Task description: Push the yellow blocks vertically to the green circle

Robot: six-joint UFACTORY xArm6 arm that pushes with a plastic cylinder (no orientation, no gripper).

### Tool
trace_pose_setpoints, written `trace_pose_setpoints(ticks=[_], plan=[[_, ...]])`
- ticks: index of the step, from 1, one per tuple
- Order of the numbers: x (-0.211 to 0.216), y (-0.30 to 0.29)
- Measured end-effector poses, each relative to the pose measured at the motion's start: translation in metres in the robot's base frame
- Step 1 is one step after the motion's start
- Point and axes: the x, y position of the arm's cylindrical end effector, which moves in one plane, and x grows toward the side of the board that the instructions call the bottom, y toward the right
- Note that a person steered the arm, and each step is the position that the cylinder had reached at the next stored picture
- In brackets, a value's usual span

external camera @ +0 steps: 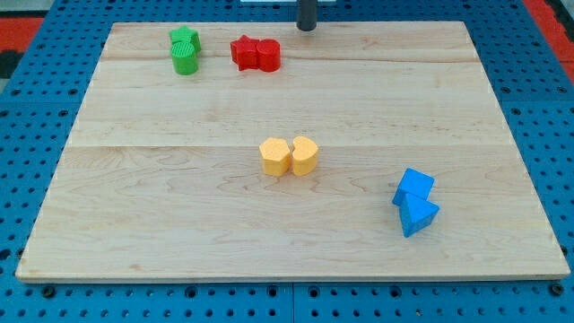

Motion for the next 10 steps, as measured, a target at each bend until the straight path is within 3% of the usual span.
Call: trace_pose_setpoints(ticks=[2,6,7,10], plan=[[0.036,0.093],[0.189,0.094],[0.23,0.085],[0.259,-0.004]])
